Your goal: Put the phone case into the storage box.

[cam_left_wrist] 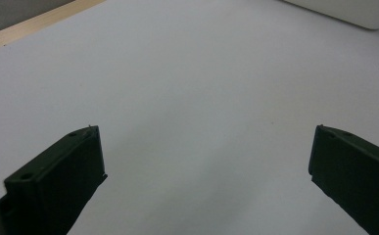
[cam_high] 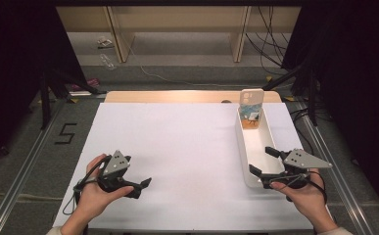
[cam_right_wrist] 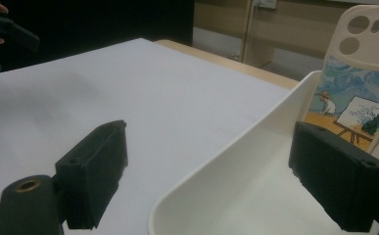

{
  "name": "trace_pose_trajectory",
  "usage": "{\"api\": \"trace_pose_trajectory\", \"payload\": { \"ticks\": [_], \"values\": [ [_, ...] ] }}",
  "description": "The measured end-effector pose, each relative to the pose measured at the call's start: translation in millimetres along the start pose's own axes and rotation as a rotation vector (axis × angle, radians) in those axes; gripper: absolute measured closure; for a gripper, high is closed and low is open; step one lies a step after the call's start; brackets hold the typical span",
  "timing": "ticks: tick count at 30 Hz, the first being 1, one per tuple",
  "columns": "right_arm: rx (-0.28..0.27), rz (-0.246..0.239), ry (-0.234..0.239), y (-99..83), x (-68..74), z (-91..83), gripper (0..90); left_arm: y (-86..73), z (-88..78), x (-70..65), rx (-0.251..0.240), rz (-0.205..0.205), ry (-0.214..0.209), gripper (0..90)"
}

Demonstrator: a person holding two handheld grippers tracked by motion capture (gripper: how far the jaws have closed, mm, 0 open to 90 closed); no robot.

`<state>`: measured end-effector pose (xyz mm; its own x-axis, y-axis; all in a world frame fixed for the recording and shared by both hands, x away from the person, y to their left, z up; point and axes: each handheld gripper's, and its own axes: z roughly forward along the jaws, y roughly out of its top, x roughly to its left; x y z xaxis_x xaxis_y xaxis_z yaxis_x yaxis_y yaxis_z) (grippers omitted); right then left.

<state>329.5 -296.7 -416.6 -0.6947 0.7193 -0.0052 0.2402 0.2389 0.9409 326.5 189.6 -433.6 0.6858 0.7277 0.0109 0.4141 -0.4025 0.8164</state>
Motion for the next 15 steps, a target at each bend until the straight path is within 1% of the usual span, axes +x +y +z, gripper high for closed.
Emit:
{"api": "trace_pose_trajectory", "payload": {
  "ticks": [4,10,15],
  "values": [
    [-0.004,0.005,-0.003,-2.2,-0.8,-2.1,15.4,-0.3,0.3,0.4,-0.003,-0.002,0.001,0.0],
    [-0.023,0.013,-0.01,-1.2,-1.3,-3.4,15.4,-0.6,0.8,0.4,-0.002,-0.003,0.002,0.0],
    [-0.027,0.017,-0.012,-0.9,-1.0,-3.5,15.3,-0.5,1.4,0.3,0.0,-0.001,0.0,0.0]
  ]
}}
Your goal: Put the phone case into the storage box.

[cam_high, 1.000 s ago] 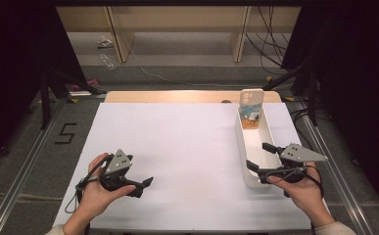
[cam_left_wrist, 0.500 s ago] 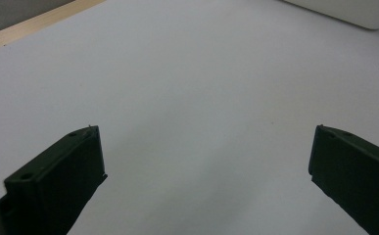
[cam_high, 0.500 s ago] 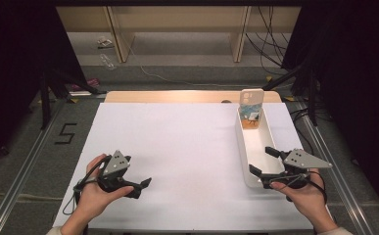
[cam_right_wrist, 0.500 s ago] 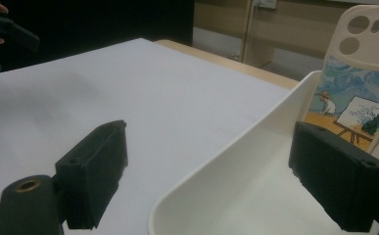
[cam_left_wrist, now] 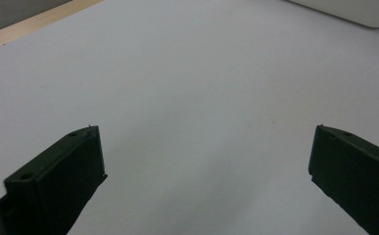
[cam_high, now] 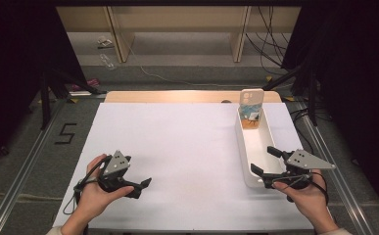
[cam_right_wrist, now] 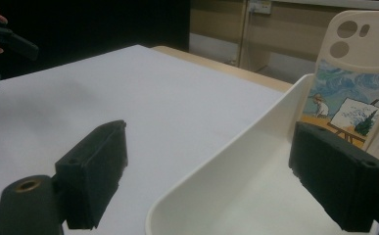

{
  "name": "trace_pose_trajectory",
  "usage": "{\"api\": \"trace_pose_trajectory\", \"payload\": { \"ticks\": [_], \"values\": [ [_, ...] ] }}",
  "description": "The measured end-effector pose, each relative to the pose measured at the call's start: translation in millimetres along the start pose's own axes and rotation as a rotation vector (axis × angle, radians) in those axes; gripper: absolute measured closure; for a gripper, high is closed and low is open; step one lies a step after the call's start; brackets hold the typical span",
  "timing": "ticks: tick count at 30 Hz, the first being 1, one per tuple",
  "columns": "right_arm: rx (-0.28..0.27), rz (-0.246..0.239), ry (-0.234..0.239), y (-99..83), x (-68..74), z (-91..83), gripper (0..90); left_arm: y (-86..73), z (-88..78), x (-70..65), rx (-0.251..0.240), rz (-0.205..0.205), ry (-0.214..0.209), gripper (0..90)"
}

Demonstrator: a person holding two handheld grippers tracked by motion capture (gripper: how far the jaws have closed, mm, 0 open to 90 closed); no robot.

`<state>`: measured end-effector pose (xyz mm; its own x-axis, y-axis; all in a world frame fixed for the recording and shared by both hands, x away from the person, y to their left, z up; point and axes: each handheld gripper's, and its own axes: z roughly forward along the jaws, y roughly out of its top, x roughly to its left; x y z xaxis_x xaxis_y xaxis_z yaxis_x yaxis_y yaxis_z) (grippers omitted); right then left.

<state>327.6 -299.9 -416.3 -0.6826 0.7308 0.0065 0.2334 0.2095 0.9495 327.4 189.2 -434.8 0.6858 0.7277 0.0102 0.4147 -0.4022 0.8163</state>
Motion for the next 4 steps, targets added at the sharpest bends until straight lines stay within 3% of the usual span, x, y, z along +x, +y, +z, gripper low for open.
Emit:
{"api": "trace_pose_trajectory", "payload": {
  "ticks": [4],
  "values": [
    [-0.001,0.001,0.0,0.2,0.2,0.0,15.3,0.4,0.8,0.0,0.001,-0.001,-0.002,0.0]
  ]
}}
